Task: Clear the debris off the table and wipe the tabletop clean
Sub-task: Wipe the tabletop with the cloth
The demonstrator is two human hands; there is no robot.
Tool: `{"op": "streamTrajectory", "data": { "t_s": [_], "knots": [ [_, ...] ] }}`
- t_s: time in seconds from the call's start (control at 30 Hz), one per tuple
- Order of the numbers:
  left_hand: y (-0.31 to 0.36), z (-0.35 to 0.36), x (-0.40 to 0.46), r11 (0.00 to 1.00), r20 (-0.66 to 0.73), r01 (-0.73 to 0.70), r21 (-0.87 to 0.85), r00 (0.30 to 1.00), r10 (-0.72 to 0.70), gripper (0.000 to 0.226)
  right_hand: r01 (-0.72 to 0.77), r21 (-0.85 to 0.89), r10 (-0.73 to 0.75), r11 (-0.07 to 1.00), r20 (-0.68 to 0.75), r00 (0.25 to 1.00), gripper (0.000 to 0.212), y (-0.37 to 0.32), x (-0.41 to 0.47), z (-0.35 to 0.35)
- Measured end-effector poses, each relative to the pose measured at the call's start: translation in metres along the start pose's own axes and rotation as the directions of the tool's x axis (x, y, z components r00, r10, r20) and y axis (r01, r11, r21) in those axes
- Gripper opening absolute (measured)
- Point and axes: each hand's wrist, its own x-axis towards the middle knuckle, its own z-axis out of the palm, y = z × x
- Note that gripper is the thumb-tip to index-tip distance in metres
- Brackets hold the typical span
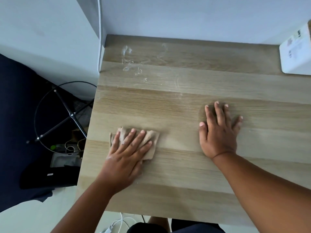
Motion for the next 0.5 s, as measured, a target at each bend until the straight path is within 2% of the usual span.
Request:
{"op": "streamTrajectory", "data": {
  "t_s": [0.13,0.33,0.43,0.5],
  "knots": [
    [-0.037,-0.015,0.002,0.977,-0.029,0.207,-0.057,0.978,-0.209,0.063,0.009,-0.016,-0.009,1.0,-0.035,0.999,0.062,0.001,-0.001,0.003],
    [-0.067,-0.03,0.103,0.865,-0.046,0.497,-0.074,0.864,-0.501,0.066,0.012,-0.019,-0.013,1.0,-0.062,0.998,0.063,0.0,-0.002,0.001],
    [-0.073,-0.033,0.157,0.837,-0.034,0.542,-0.071,0.838,-0.545,0.067,0.007,-0.029,-0.008,1.0,-0.038,0.999,0.064,0.0,-0.001,0.001],
    [-0.069,-0.032,0.179,0.861,-0.007,0.506,-0.055,0.862,-0.507,0.069,0.006,-0.028,-0.006,1.0,-0.026,1.0,0.064,0.0,-0.001,0.0]
  ]
}}
